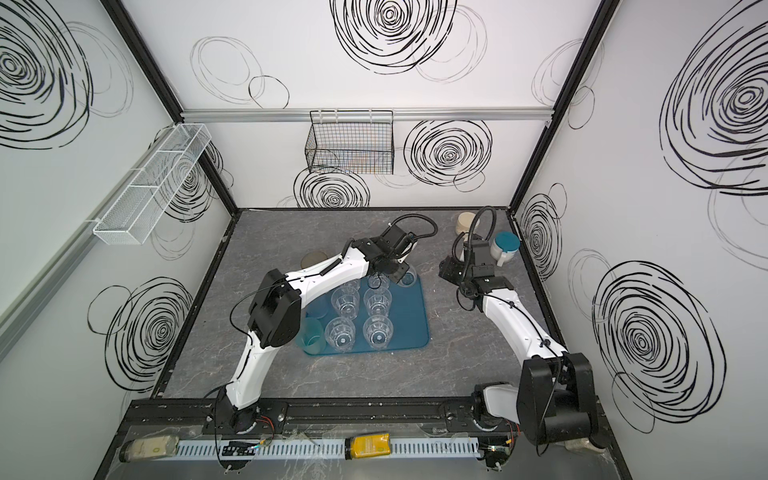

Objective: Place the glasses into the tray

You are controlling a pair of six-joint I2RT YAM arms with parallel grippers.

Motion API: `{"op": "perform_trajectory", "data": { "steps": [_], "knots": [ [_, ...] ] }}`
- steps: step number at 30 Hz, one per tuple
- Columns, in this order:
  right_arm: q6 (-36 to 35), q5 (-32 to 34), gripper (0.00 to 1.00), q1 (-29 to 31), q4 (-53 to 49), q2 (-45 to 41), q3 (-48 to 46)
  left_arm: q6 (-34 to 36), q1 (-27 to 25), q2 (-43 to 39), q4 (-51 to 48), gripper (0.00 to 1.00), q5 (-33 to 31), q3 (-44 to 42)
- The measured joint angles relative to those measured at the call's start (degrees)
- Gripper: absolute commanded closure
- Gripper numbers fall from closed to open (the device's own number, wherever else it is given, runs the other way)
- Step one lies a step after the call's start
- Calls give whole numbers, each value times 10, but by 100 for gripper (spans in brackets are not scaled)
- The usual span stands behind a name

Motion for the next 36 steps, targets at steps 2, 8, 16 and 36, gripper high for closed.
{"op": "perform_trajectory", "data": {
  "steps": [2, 8, 16, 36],
  "knots": [
    [1, -1, 49, 5, 0, 4, 0, 2, 0, 0, -1, 85, 0, 2],
    [3, -1, 49, 10, 2, 6, 0, 8, 3, 11, -16, 88, 2, 31],
    [7, 0, 49, 12, 7, 11, -3, 16, 3, 11, -49, 92, 26, 48],
    [6, -3, 49, 12, 14, 26, -12, 17, 10, 38, -65, 63, 33, 108]
  ]
}}
